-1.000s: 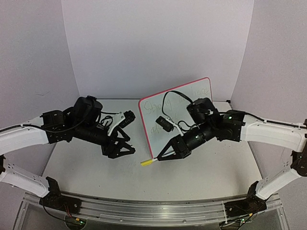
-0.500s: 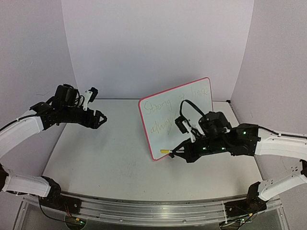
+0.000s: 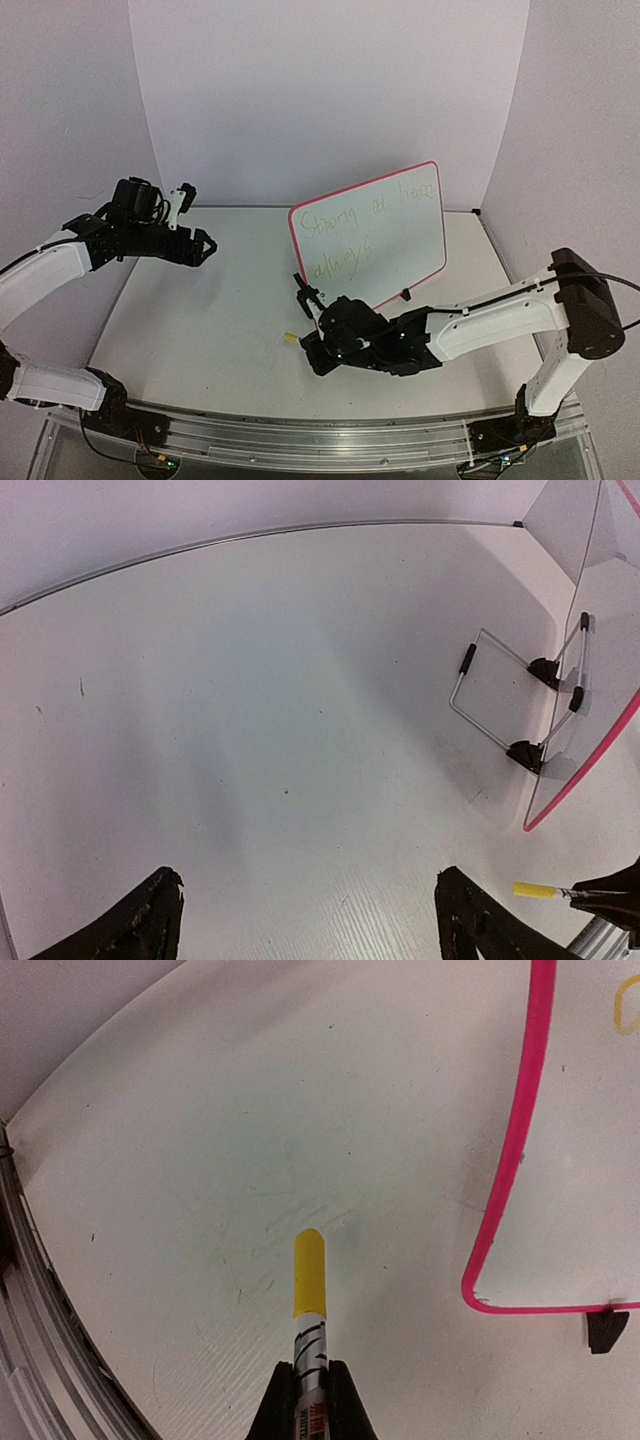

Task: Write a sentence on the whiteboard
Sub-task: Put down the whiteboard marker at the center of the board, then reset both arms

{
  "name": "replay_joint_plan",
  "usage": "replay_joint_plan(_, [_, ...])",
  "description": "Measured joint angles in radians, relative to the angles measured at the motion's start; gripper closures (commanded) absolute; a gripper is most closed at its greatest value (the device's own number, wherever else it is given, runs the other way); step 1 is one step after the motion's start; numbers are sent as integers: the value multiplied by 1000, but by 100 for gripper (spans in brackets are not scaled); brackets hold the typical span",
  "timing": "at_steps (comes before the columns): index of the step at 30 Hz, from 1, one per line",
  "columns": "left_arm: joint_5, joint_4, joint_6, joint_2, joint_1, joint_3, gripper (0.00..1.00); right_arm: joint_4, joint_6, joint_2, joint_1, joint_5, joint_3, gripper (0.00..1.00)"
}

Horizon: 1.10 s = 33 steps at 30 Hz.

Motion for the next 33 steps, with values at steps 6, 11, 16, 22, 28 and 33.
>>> replay_joint_plan(6, [-5, 0, 0, 0, 0, -6, 12, 42, 15, 117, -1, 39, 88, 71])
replay_joint_plan(11, [-8, 1, 0, 0, 0, -9, 12, 53, 22, 120, -1, 42, 89, 55])
replay_joint_plan(16, [-8, 1, -2, 0, 0, -11, 12, 64, 18, 102, -1, 50, 61, 39])
replay_joint_plan(22, [-16, -20, -49, 1, 0, -3, 10, 42, 8, -12, -1, 94, -14, 2])
replay_joint_plan(28, [-91, -28, -152, -6, 0, 21, 2, 7, -12, -205, -25, 149, -104, 2])
replay_joint_plan(33, [-164, 50, -205, -3, 18, -1, 1, -15, -8, -330, -200, 106, -233, 2])
